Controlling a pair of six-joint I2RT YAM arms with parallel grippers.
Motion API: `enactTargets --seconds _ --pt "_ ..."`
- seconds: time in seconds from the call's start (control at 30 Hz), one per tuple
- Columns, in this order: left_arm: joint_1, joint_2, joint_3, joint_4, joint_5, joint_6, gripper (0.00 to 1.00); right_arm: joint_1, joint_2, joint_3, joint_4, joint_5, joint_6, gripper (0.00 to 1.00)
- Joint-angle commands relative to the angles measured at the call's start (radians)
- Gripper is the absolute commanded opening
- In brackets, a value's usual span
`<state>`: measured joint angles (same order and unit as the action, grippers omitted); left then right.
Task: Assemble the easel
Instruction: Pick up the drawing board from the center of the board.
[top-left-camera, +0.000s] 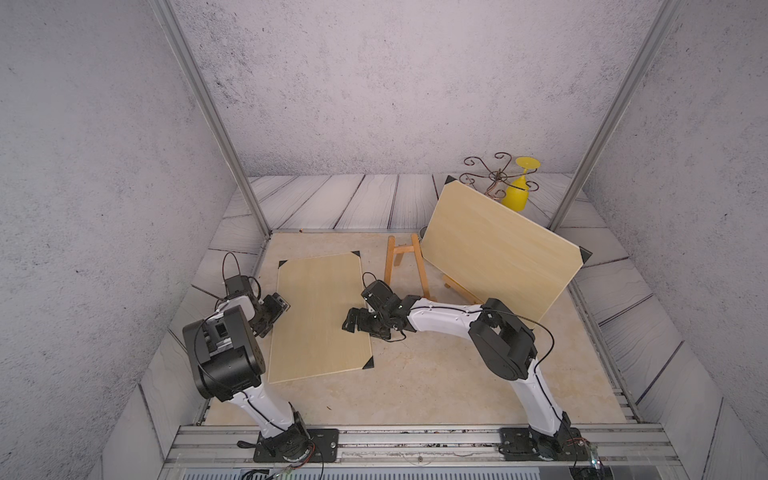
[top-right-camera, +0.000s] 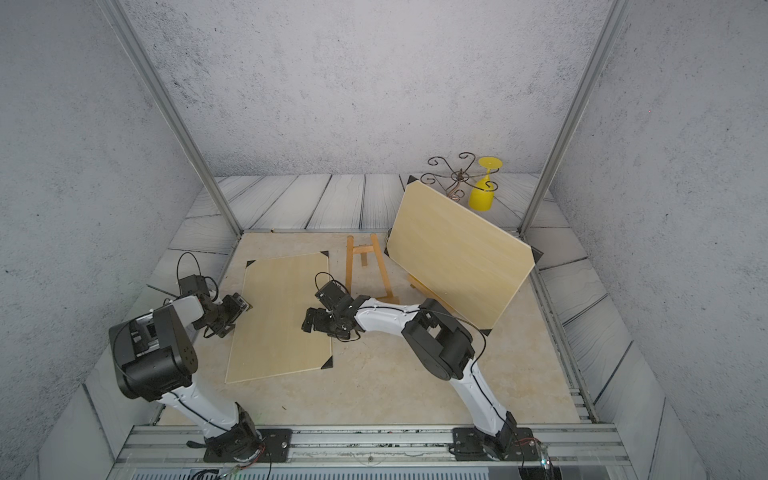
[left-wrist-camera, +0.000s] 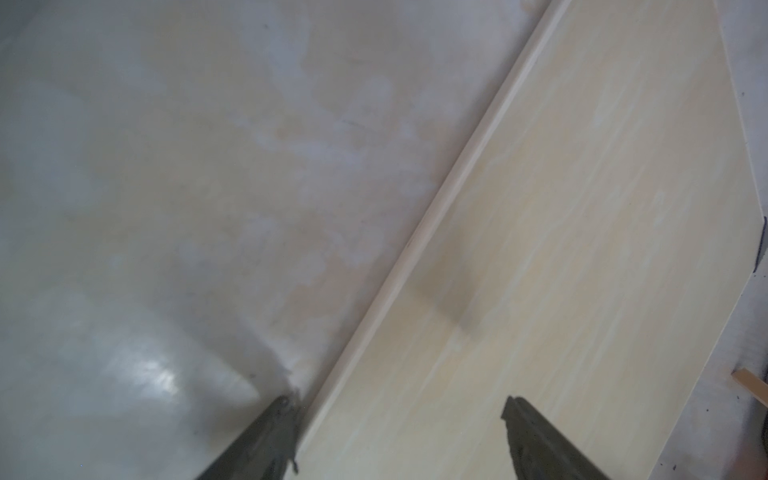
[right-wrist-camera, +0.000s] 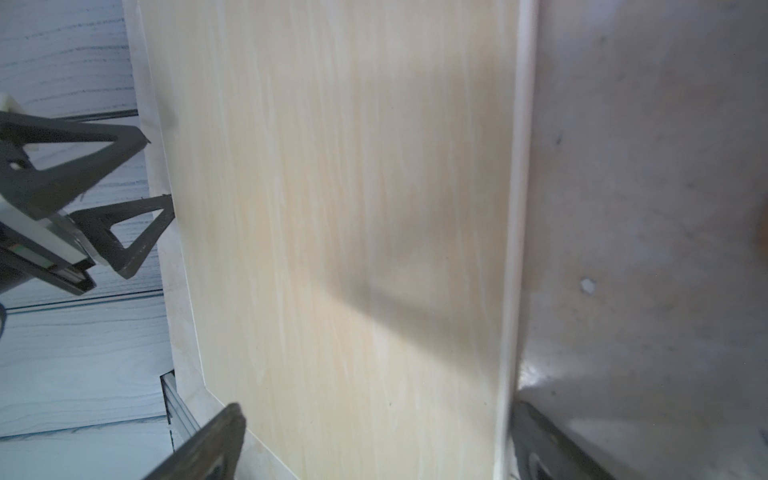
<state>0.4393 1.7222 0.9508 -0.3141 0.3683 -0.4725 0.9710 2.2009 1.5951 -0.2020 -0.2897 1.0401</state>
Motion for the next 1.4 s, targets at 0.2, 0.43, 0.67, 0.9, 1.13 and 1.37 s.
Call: enactTargets --seconds 0.2,0.43,0.67,0.9,1.13,1.37 --pt "-0.007 0.010 -0.134 -0.144 0.160 -0.074 0.82 0.012 0.000 -0.139 0.191 -0.226 0.051 0.99" --pt "-0.005 -0.015 -0.181 -0.117 0.187 -0.089 0.82 0.012 -0.061 -0.223 0.441 -0.317 0.120 0.99" --pt "0.001 -0.024 -0.208 -0.096 0.218 -0.113 0.82 0.012 -0.098 -0.257 0.570 -0.344 0.154 0.99" --pt "0.011 -0.038 -0.218 -0.086 0.227 -0.117 0.82 0.011 -0.136 -0.293 0.706 -0.380 0.200 0.99" --pt "0.012 -0.053 -0.227 -0.088 0.238 -0.116 0.82 0.012 -0.170 -0.307 0.705 -0.376 0.176 0.99" --pt "0.021 -0.067 -0.224 -0.104 0.214 -0.110 0.82 0.012 -0.222 -0.293 0.557 -0.327 0.082 0.97"
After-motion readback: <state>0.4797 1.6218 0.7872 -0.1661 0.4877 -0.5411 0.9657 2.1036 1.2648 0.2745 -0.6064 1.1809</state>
